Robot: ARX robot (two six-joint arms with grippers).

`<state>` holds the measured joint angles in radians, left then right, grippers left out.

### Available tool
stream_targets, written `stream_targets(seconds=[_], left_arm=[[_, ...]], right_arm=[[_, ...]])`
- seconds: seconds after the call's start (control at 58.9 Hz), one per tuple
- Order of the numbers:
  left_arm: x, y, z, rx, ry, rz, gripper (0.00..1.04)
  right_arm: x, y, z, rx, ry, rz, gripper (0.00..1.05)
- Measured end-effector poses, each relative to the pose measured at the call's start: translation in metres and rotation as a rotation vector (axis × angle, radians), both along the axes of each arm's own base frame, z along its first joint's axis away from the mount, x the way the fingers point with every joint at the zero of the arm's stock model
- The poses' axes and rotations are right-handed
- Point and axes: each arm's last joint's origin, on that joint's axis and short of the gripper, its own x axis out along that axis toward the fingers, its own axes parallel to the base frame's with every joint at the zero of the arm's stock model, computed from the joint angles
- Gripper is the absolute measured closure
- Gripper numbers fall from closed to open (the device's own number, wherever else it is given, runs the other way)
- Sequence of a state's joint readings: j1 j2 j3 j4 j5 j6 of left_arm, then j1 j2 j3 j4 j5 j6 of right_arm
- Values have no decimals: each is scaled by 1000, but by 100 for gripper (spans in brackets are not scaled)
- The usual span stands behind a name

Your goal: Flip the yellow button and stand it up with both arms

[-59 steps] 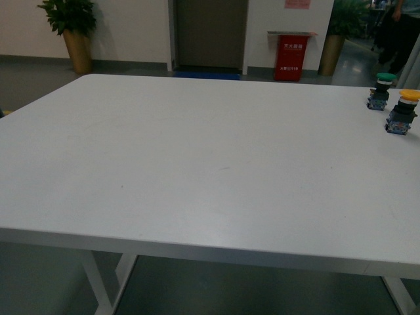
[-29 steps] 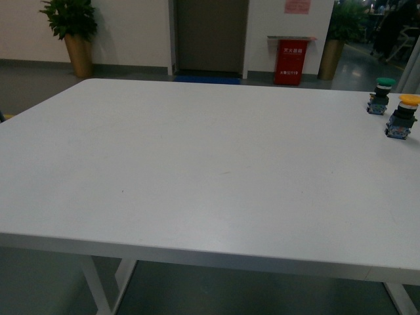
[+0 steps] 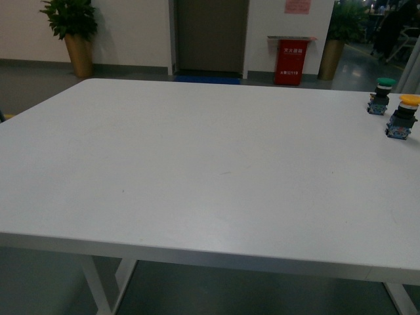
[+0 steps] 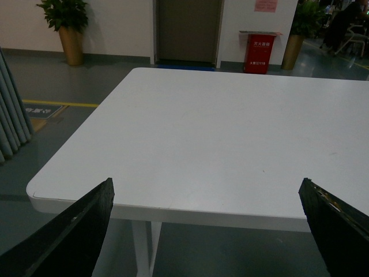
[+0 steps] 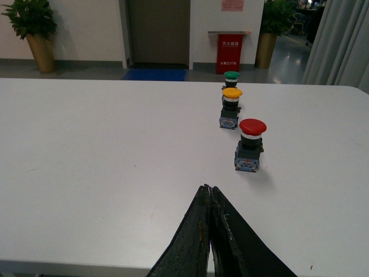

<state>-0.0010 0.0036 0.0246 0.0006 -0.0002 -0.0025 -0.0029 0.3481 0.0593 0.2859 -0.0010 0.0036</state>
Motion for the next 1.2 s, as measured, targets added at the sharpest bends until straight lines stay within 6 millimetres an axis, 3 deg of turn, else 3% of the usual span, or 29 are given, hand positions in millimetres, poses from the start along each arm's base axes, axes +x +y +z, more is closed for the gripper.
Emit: stream_targets(seconds=[0.356, 0.95, 1.205], left_arm=[[0, 0, 0, 0, 0, 0, 6], [0, 0, 0, 0, 0, 0, 6], [0, 0, 0, 0, 0, 0, 6]], right_arm=[[-8, 0, -13, 0, -6, 0, 101], [-23, 0, -16, -2, -5, 0, 101], [-23, 0, -16, -2, -5, 0, 39]])
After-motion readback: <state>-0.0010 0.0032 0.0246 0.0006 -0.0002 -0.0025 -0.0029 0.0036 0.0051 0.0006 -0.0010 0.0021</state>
